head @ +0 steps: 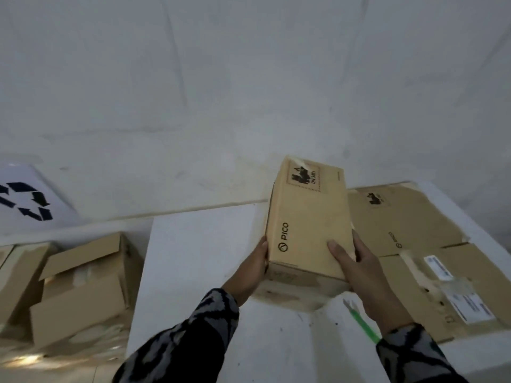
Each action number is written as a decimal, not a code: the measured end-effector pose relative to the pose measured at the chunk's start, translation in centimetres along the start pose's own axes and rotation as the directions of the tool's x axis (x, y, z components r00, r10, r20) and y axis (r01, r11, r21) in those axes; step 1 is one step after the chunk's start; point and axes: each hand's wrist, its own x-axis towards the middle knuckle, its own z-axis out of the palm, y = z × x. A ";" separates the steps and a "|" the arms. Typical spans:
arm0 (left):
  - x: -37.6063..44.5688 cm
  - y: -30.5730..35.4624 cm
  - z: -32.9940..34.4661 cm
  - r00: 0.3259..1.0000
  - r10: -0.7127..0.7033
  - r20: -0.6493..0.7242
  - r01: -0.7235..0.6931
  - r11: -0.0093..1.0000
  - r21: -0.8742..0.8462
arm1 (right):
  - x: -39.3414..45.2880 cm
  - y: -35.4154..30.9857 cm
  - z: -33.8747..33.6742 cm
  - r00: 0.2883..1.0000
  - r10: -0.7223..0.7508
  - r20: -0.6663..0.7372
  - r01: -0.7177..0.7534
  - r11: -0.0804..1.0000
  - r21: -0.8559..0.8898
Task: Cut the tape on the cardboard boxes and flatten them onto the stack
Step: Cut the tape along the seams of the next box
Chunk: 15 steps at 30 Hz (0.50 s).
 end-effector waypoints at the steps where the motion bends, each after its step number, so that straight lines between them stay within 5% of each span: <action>1: 0.5 0.1 0.8 0.996 -0.072 -0.049 0.067 0.992 -0.107 | 0.7 -0.8 0.0 0.998 -0.050 -0.029 0.047 0.994 -0.099; 5: 3.2 -2.7 1.0 0.960 -0.278 0.015 0.240 0.800 -0.550 | 3.0 -3.0 1.2 0.991 -0.129 0.040 0.127 0.796 -0.592; 8: 3.8 -4.7 0.1 0.928 -0.372 -0.034 0.266 0.723 -0.638 | 3.6 -2.7 3.3 0.973 -0.143 0.184 0.232 0.675 -0.701; 11: 3.3 -5.6 -0.9 0.881 -0.445 -0.161 0.293 0.780 -0.553 | 3.3 -1.5 5.3 0.953 -0.171 0.250 0.303 0.559 -0.772; 15: 2.6 -5.9 -3.8 0.815 -0.198 -0.545 0.188 0.979 -0.075 | 1.9 0.8 8.8 0.941 -0.143 0.308 0.339 0.436 -0.833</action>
